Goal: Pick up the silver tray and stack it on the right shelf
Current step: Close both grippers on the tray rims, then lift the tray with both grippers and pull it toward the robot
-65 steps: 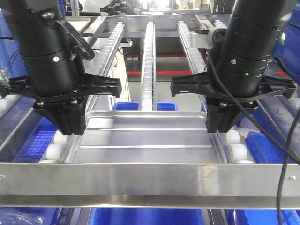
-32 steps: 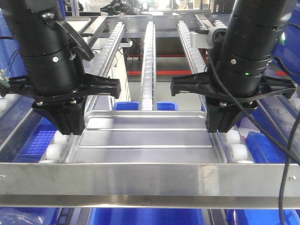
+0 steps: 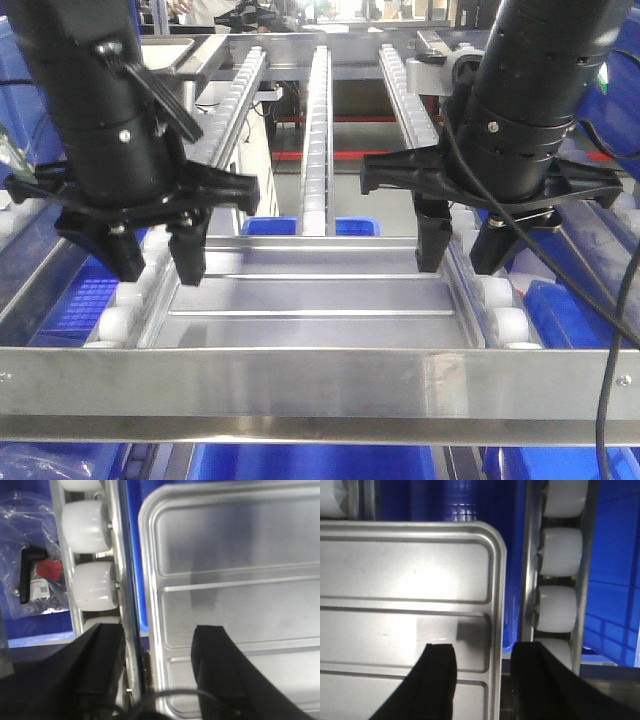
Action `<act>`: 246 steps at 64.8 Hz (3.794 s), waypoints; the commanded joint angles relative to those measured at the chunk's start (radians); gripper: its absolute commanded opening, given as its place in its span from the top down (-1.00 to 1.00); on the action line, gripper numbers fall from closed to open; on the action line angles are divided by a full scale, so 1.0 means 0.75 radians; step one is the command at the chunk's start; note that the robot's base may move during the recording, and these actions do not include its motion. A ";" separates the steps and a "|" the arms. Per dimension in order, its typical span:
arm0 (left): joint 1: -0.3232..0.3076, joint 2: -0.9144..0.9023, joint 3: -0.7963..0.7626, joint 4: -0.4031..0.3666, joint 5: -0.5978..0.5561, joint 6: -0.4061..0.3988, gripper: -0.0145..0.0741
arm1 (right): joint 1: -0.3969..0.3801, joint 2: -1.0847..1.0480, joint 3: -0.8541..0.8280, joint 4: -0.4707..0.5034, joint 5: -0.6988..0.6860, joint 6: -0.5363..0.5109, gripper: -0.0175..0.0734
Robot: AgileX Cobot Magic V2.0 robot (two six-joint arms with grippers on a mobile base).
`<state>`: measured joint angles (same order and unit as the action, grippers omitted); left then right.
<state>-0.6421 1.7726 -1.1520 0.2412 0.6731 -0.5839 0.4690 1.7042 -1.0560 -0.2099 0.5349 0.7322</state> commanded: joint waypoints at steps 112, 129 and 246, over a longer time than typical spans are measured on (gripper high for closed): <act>0.071 0.018 -0.044 -0.028 -0.063 -0.002 0.29 | -0.020 0.044 -0.043 -0.015 -0.086 0.005 -0.25; 0.071 0.018 -0.044 -0.051 -0.063 -0.002 0.38 | -0.020 0.044 -0.043 -0.013 -0.080 0.005 0.00; -0.256 -0.526 0.202 0.009 0.243 -0.327 0.88 | 0.272 -0.504 0.219 -0.073 0.221 0.436 0.48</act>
<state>-0.7808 1.4605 -1.0216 0.1987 0.8827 -0.7429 0.6406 1.4127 -0.9223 -0.2078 0.7623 0.9700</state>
